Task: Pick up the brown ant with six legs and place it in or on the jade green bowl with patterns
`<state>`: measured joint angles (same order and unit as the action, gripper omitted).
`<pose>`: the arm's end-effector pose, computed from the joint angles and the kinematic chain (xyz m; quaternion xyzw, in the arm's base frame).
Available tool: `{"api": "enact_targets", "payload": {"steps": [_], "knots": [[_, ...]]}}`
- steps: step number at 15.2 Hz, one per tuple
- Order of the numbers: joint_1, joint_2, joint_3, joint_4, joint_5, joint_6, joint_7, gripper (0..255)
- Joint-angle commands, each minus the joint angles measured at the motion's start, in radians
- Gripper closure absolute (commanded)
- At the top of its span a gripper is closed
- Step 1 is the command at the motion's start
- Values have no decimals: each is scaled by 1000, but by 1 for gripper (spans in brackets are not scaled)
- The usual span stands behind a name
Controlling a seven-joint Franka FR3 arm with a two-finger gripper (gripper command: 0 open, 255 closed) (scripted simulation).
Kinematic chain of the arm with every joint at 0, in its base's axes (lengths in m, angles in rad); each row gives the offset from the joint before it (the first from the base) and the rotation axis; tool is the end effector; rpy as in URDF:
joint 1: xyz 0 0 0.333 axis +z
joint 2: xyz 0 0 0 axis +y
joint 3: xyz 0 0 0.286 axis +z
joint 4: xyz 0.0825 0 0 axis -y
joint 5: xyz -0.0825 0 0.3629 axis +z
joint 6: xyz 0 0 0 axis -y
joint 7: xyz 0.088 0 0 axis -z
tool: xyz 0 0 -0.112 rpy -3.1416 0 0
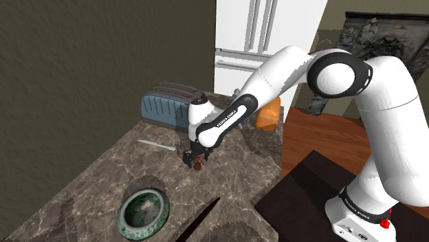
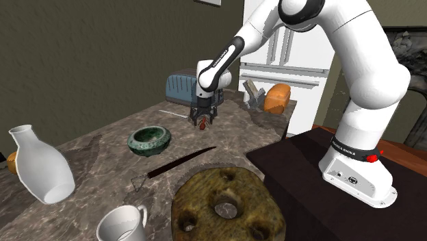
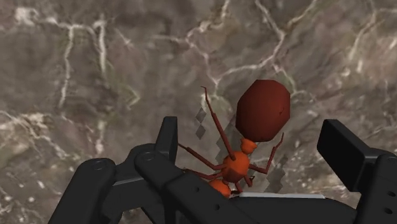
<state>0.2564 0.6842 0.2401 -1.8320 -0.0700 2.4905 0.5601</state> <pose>0.5407 0.2876 0.1531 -0.9981 0.0297 0.0293 0.0459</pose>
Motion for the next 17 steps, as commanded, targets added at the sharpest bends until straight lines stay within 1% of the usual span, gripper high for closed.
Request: {"api": "enact_targets", "payload": {"steps": [1,6,7,17], "knots": [[1,4,-1,0,-1,5,0,0],[0,4,-1,0,-1,4,0,0],[0,4,-1,0,-1,4,0,255],[-1,-7,1,-3,1,-4,0,255]]}}
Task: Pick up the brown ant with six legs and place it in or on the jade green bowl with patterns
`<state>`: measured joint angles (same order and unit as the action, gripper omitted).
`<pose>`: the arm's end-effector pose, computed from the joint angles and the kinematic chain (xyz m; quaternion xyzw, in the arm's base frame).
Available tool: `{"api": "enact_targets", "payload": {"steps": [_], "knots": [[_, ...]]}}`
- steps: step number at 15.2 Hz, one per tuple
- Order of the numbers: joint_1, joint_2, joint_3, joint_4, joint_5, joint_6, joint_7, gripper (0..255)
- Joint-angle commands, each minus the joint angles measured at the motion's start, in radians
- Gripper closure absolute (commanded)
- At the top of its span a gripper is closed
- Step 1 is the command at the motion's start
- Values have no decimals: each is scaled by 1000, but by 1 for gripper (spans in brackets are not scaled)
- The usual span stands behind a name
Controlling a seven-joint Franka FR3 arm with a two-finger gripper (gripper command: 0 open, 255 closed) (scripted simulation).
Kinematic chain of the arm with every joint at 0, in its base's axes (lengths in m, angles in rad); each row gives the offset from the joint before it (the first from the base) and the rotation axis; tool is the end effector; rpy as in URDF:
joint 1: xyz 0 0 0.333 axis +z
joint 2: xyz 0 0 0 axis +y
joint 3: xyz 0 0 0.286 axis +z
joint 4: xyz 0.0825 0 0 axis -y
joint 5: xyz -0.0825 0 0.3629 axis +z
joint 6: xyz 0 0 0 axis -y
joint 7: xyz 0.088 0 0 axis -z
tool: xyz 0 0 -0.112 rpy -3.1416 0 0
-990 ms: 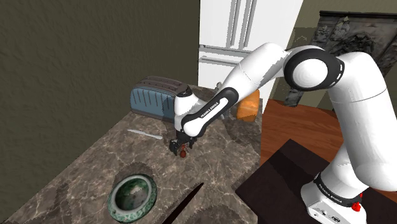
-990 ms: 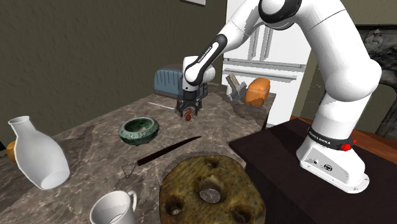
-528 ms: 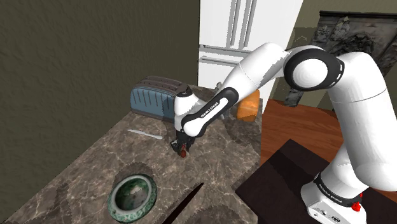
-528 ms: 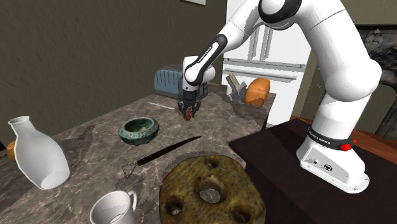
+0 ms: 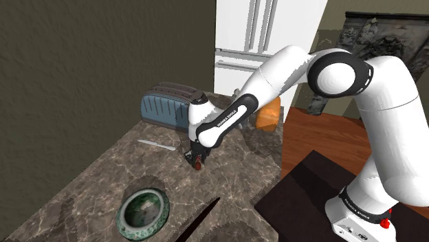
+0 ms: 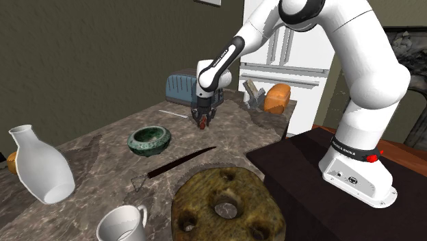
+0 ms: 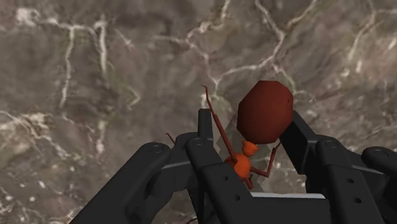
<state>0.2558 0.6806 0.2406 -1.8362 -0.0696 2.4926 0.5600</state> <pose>0.5401 0.2873 0.1539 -0.9981 0.0297 0.0286 0.0462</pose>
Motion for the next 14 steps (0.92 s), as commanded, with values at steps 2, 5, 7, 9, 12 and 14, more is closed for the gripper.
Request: {"api": "enact_targets", "payload": {"steps": [2,5,7,9,12,14], "knots": [[-4,-25,5,-3,5,-22,-1,255],[-9,-56,11,-8,11,-48,-2,255],[-12,-76,15,-10,15,-66,-3,255],[-15,-96,19,-12,20,-84,-4,255],[-19,-125,24,-12,26,-112,-6,255],[-22,-143,28,-11,31,-131,-7,255]]}}
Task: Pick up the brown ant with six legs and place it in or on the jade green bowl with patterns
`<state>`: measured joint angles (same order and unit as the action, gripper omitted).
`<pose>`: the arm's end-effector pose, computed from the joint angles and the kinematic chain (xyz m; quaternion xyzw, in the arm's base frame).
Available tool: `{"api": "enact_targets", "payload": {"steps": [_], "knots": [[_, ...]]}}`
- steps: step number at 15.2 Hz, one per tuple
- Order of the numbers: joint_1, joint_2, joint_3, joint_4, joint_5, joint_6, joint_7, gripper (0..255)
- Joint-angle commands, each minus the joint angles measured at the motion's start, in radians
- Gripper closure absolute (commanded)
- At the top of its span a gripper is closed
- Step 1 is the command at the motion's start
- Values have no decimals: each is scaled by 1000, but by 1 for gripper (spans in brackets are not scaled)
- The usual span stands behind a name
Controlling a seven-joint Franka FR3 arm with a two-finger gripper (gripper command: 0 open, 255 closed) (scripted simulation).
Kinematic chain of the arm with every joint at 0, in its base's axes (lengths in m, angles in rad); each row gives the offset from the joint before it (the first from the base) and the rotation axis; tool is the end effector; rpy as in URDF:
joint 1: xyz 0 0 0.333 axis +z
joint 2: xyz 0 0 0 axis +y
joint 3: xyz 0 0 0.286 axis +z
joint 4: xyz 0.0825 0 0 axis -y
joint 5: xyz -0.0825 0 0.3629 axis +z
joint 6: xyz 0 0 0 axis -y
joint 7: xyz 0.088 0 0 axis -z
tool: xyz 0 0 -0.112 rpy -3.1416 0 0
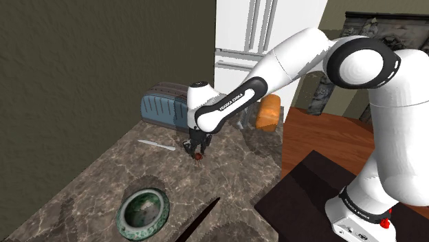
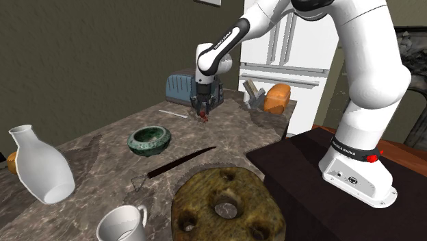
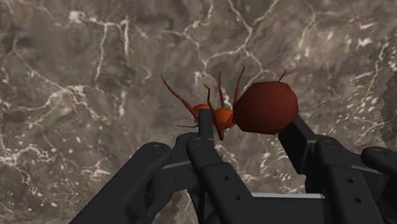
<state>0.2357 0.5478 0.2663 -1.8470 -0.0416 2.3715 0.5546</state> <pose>0.5420 0.2883 0.2206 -0.9981 0.0298 0.0288 0.0461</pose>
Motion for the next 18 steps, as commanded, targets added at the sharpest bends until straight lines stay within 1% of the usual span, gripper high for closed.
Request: {"api": "enact_targets", "payload": {"steps": [1,18], "knots": [[-3,-19,4,0,5,-20,-2,255],[-21,-148,25,43,38,-188,-8,255]]}}
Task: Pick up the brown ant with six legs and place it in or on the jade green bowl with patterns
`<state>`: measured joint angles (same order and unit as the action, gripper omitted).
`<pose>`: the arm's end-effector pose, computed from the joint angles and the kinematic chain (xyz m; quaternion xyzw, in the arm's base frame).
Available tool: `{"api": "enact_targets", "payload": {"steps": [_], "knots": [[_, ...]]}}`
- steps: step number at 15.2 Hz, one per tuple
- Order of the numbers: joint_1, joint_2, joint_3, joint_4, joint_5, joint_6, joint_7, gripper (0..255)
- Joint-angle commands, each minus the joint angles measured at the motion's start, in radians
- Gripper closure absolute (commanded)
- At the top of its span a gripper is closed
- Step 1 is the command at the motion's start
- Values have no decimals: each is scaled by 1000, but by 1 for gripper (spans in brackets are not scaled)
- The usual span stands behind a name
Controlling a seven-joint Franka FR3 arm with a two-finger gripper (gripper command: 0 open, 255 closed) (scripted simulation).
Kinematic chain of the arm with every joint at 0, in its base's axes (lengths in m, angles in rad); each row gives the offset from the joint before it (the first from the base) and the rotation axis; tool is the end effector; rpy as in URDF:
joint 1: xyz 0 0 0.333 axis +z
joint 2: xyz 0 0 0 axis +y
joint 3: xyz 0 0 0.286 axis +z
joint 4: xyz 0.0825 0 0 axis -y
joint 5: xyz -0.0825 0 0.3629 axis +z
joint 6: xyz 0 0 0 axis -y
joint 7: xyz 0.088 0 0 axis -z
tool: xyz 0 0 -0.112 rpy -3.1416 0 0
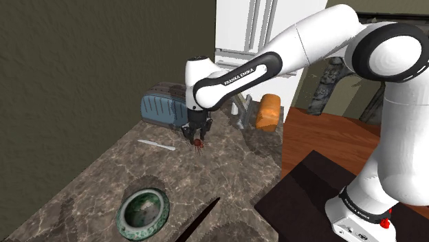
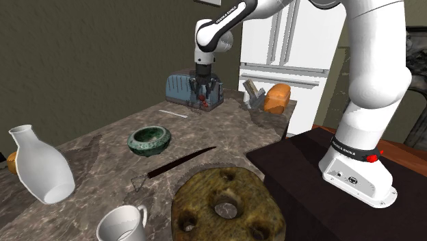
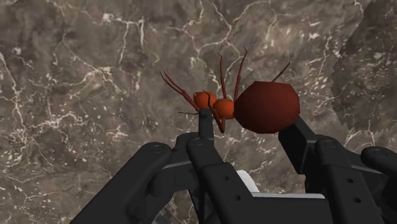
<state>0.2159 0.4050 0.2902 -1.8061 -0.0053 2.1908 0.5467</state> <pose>0.5432 0.2883 0.3084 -0.9981 0.0297 0.0289 0.0461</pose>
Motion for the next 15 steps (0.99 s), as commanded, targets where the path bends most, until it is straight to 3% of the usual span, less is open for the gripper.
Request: {"api": "enact_targets", "payload": {"steps": [1,8,15], "knots": [[16,1,6,11,-3,-8,22,255],[139,68,32,104,-39,-25,180,255],[273,175,45,266,-83,-72,329,255]]}}
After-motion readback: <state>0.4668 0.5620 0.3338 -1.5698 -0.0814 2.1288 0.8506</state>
